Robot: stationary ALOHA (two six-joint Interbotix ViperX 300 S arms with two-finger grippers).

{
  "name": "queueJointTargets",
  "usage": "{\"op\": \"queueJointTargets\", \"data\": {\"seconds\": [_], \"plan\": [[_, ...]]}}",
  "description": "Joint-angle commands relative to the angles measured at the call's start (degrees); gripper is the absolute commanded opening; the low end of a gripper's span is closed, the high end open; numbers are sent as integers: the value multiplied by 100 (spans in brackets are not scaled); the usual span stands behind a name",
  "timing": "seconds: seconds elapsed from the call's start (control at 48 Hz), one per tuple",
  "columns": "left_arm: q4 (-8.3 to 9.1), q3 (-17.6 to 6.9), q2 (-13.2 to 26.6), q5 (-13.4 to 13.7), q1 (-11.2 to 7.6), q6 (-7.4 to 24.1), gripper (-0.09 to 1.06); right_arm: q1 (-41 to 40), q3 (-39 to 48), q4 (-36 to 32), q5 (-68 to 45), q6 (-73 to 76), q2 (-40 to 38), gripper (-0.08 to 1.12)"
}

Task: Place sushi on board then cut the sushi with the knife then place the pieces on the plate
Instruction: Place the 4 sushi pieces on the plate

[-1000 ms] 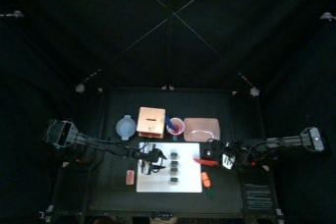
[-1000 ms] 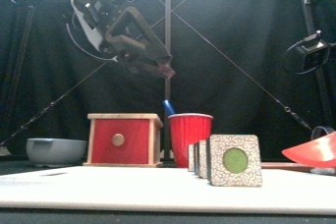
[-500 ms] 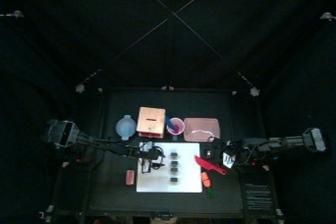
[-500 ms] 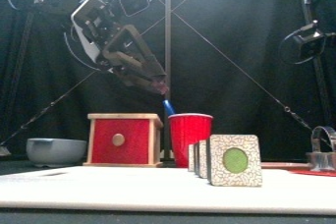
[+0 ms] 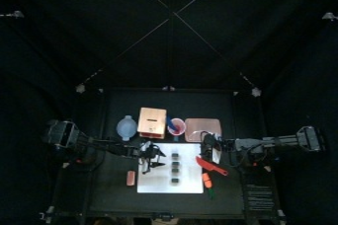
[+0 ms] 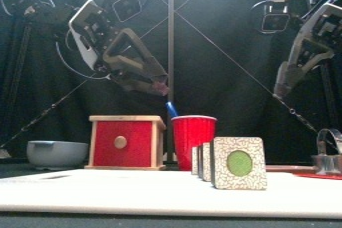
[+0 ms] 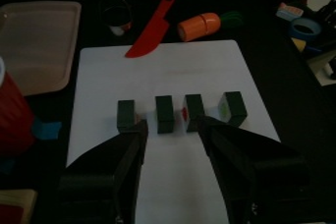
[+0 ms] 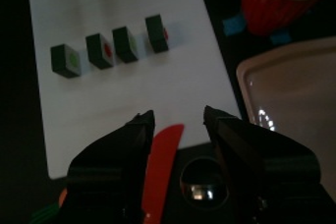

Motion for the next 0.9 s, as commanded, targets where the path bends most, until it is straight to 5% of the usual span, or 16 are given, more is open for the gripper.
{"op": "queueJointTargets", "data": {"seconds": [0.021, 0.417, 0.896], "plan": [[-132, 0, -88, -176, 18, 9, 82, -18, -167, -105, -352, -9, 264, 82], [-308, 97, -44, -290, 44, 9, 82, -62, -606, -316, -1617, -35, 1731, 82], [-448, 246, -44, -290, 53, 9, 82, -97, -1494, -466, -1802, -44, 3366, 82]]}}
